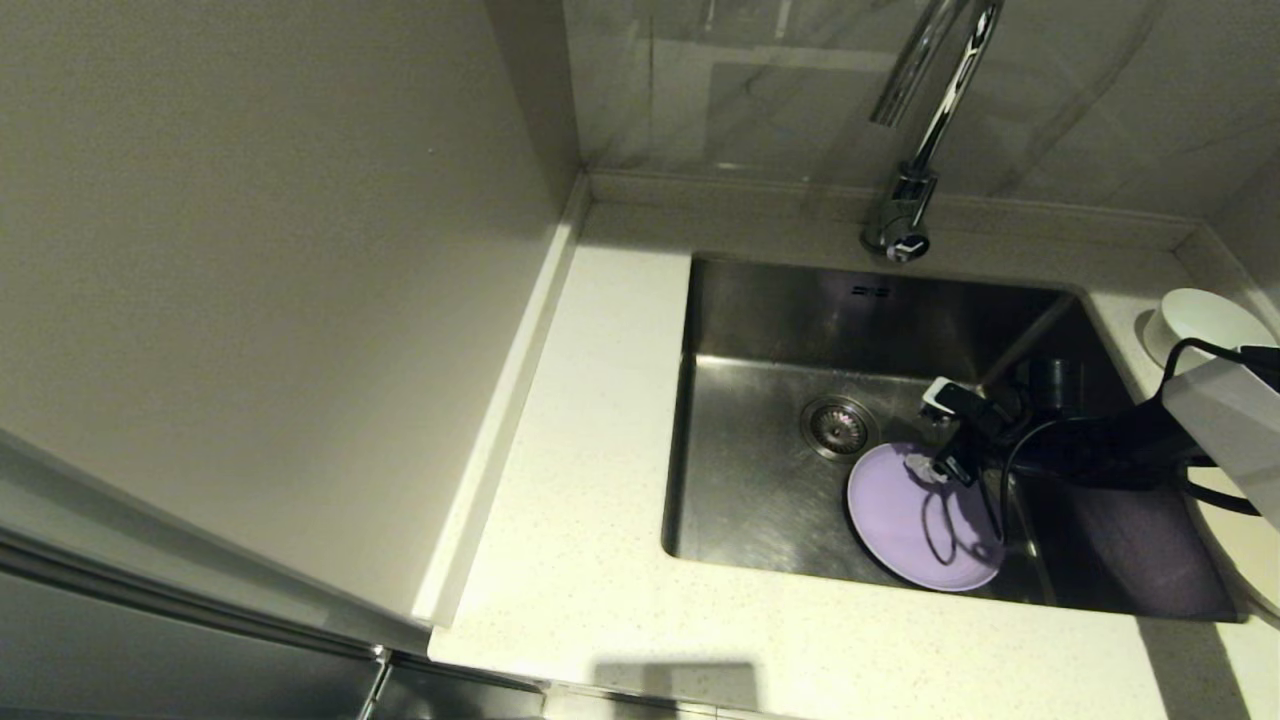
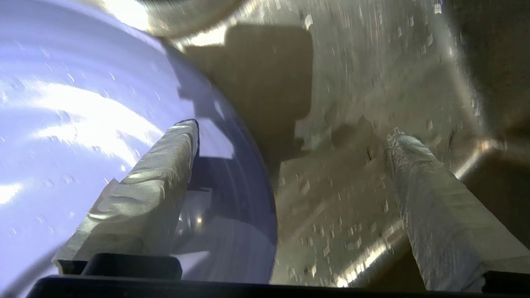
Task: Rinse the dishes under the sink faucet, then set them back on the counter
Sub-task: Put a plate back to the table from the sink
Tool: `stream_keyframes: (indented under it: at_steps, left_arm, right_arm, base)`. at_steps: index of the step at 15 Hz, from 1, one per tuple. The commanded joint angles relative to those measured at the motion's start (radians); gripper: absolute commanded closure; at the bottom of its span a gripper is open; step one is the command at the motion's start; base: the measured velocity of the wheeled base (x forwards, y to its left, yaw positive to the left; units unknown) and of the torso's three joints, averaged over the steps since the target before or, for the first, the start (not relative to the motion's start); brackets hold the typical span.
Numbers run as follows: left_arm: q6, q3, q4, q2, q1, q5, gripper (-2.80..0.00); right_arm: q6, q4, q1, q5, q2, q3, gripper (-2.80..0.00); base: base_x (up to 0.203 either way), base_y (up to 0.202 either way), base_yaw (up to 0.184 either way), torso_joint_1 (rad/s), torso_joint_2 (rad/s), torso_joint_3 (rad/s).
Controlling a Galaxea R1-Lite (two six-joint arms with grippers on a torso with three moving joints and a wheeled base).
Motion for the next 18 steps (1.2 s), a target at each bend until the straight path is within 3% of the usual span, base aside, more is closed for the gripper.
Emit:
stream_keyframes:
  at_steps: [1,4,6,13,16,18]
  left_arm:
    - [-0.001,0.0,0.0,-0.003,0.0,0.0,0.0]
    - [0.0,0.0,0.0,-0.003,0.0,0.0,0.0]
    - [-0.001,0.0,0.0,-0.003,0.0,0.0,0.0]
    - [0.0,0.0,0.0,-0.003,0.0,0.0,0.0]
    - [-0.001,0.0,0.0,-0.003,0.0,0.0,0.0]
    - [-0.001,0.0,0.0,-0.003,0.0,0.0,0.0]
  right_arm:
    - [0.014,-0.014,0.006,0.004,0.016,-0.025,-2.8]
    - [0.185,-0.11,0.057,0.004,0.021,-0.043,-2.8]
    - [0.252,-0.137,0.092,0.003,0.014,-0.048,-2.8]
    - [0.312,-0.152,0.1,-0.005,-0.002,-0.072,-2.8]
    - [0.307,-0.149,0.054,-0.007,-0.004,-0.08,-2.8]
    - [0.254,-0.134,0.028,-0.014,-0.005,-0.067,-2.8]
  base:
    - [0.0,0.0,0.0,0.0,0.0,0.0]
    - [0.0,0.0,0.0,0.0,0.0,0.0]
    - [0.0,0.0,0.0,0.0,0.0,0.0]
    - [0.0,0.0,0.0,0.0,0.0,0.0]
    - [0.0,0.0,0.0,0.0,0.0,0.0]
    - [0.0,0.0,0.0,0.0,0.0,0.0]
